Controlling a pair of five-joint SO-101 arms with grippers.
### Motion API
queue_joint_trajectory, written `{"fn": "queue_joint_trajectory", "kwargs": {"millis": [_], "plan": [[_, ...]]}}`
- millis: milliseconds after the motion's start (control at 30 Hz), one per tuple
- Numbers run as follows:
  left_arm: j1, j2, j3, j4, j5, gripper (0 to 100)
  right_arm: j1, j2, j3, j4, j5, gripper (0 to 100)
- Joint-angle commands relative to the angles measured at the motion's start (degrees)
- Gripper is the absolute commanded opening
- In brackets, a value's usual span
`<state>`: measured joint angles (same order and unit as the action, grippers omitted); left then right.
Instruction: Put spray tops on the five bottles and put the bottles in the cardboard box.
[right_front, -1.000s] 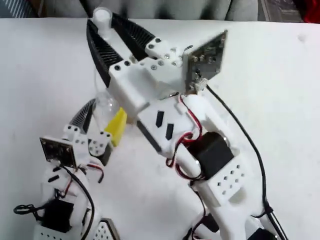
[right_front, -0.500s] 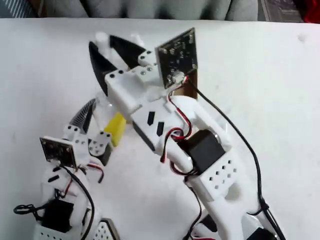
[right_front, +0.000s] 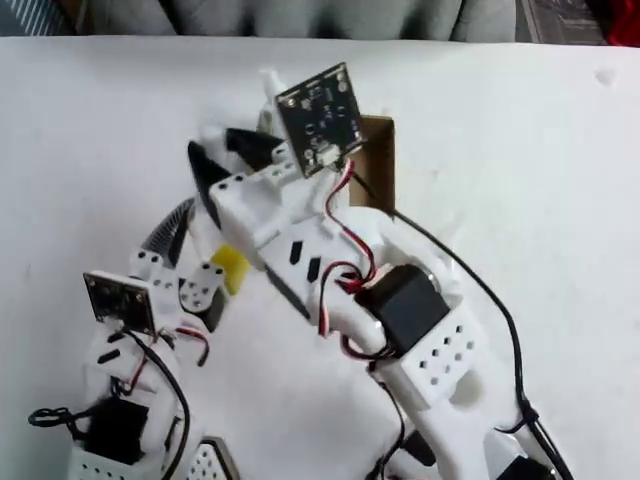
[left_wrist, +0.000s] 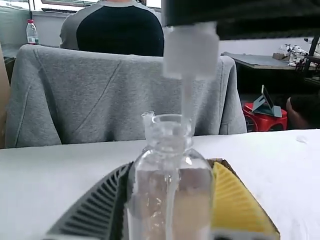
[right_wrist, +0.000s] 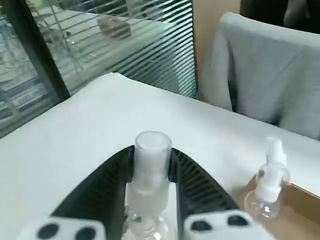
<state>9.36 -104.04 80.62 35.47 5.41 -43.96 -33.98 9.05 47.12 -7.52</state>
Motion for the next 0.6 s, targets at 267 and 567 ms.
{"fn": "queue_joint_trajectory", "kwargs": {"millis": [267,567], "plan": [[0.1,-0.9,-0.6,-1.8,0.1,2,-4.4,-1.2,-1.8,2.9,0.2,17.3],[-0.2,-0.9,-0.6,-1.8,0.5,2,-4.2,-12.2,-2.9,5.0,7.5,17.0]]}}
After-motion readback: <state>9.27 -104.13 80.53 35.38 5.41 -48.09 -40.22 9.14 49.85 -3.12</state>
